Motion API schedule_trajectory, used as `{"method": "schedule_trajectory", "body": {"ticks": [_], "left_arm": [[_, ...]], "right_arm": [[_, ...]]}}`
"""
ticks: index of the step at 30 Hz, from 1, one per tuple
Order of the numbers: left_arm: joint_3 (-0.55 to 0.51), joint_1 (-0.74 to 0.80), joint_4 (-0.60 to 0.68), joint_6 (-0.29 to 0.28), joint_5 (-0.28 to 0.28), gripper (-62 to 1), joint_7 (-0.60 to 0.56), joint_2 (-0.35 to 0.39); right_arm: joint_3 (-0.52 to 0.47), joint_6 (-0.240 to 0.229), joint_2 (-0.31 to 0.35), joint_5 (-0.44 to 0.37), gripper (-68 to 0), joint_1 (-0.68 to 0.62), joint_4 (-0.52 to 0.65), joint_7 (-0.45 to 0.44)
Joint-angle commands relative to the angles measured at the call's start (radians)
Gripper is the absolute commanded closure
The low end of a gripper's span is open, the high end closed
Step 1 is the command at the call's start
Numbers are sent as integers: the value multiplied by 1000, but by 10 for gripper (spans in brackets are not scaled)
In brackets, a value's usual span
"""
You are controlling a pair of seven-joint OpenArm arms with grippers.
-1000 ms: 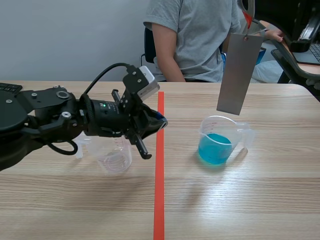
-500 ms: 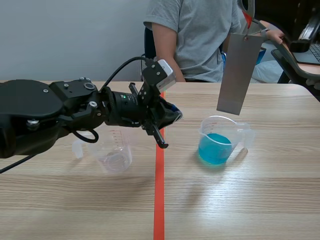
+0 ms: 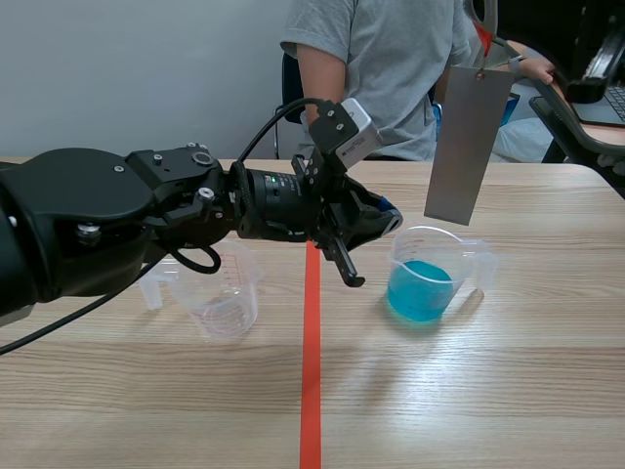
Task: Do the redox reaction experiment.
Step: 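Raise the plate and point at it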
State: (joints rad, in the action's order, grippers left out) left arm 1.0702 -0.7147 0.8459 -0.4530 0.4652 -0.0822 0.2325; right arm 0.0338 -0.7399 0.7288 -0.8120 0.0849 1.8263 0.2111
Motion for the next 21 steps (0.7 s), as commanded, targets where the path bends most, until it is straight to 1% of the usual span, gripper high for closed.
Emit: {"method": "schedule_trajectory", "body": {"ticks": [1, 8, 11, 15, 18, 21], "left_arm": [[-14, -17, 22, 0, 14, -40, -27, -16], [-14, -17, 22, 0, 21, -40, -35, -16], [-14, -17, 22, -13, 21, -40, -57, -16], [-14, -17, 22, -16, 21, -40, -59, -16], [-14, -16, 22, -41, 21, -40, -59, -16], [-14, -14, 22, -41, 21, -40, -59, -16]], "right_arm": [[-14, -6, 16, -12, -15, 15, 6, -14], [-14, -6, 16, -12, -15, 15, 6, -14], [-14, -6, 16, -12, -15, 15, 6, -14], [-14, -6, 16, -12, -15, 15, 6, -14], [-14, -6, 16, -12, -15, 15, 6, -14], [-14, -6, 16, -12, -15, 15, 6, -14]]}}
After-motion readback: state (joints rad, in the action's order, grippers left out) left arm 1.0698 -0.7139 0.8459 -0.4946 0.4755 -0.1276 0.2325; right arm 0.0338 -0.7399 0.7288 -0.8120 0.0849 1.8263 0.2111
